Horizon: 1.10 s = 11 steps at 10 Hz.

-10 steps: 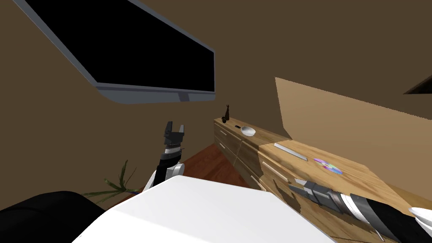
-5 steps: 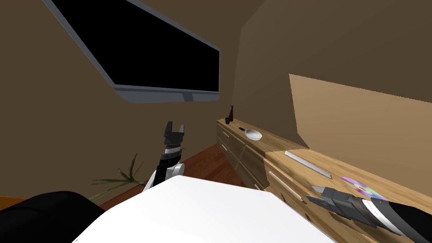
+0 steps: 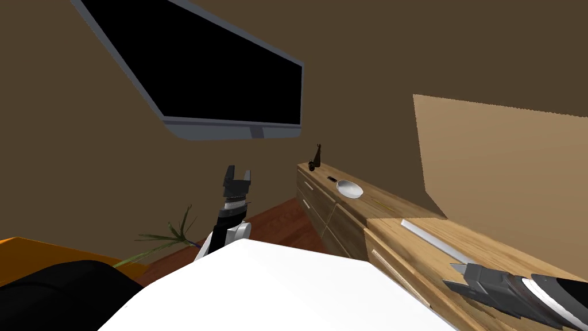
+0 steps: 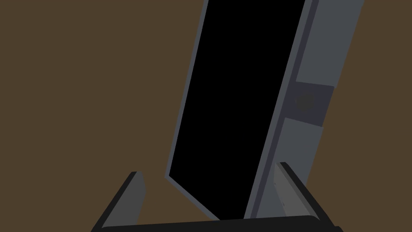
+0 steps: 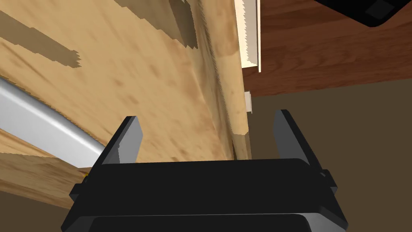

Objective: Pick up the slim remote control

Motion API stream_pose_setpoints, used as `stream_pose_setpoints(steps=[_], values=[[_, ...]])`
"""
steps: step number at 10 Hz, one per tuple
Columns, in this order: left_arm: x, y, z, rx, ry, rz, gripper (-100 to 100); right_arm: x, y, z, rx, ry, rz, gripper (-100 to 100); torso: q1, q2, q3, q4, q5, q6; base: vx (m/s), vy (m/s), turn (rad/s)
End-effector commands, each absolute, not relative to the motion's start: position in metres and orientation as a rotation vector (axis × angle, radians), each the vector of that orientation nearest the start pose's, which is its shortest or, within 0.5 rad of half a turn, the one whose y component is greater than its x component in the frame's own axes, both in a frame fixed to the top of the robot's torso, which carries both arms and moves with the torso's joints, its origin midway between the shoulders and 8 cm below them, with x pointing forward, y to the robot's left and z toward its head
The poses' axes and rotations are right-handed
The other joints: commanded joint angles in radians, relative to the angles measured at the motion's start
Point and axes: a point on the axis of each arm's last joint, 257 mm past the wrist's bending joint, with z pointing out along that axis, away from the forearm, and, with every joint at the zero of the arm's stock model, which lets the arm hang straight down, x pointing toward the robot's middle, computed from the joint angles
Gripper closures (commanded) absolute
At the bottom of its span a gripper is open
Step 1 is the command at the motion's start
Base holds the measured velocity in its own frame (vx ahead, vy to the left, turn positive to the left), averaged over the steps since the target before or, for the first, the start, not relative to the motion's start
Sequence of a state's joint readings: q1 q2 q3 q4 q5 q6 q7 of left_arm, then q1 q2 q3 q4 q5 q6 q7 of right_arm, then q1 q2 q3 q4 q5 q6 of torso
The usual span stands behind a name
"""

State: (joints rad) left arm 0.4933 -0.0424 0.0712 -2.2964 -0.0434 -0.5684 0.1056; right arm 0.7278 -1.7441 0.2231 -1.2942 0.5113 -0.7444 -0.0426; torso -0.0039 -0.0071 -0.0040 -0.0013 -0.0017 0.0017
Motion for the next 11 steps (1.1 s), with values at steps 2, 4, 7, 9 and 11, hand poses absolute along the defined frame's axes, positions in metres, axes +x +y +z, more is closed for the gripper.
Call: stream_pose_setpoints(steps=[2,4,7,9,11], values=[[0.325,0.296,0.046,-0.612,0.515,-1.323,0,0.161,-0.644,-0.287,-0.672,2.852,0.014,-100,0.000,0.000,0.000,0.000,0.000,-0.001,0.077,-0.104,0.250],[0.324,0.296,0.046,-0.612,0.515,-1.323,0,0.148,-0.655,-0.286,-0.679,2.894,-0.015,-100,-0.003,-0.002,-0.001,0.000,-0.001,0.000,0.109,-0.124,0.106],[0.324,0.296,0.046,-0.612,0.515,-1.323,0,0.122,-0.670,-0.286,-0.680,2.967,-0.048,-100,-0.005,-0.005,-0.003,-0.001,-0.001,-0.001,0.108,-0.132,0.185],[0.324,0.296,0.046,-0.612,0.515,-1.323,0,0.097,-0.675,-0.291,-0.668,3.024,-0.045,-100,0.000,-0.001,0.000,0.000,0.000,0.000,0.055,-0.075,0.095],[0.324,0.296,0.046,-0.612,0.515,-1.323,0,0.096,-0.675,-0.291,-0.667,3.027,-0.041,-100,0.001,0.000,0.000,0.000,0.000,0.000,0.040,-0.053,0.074]])
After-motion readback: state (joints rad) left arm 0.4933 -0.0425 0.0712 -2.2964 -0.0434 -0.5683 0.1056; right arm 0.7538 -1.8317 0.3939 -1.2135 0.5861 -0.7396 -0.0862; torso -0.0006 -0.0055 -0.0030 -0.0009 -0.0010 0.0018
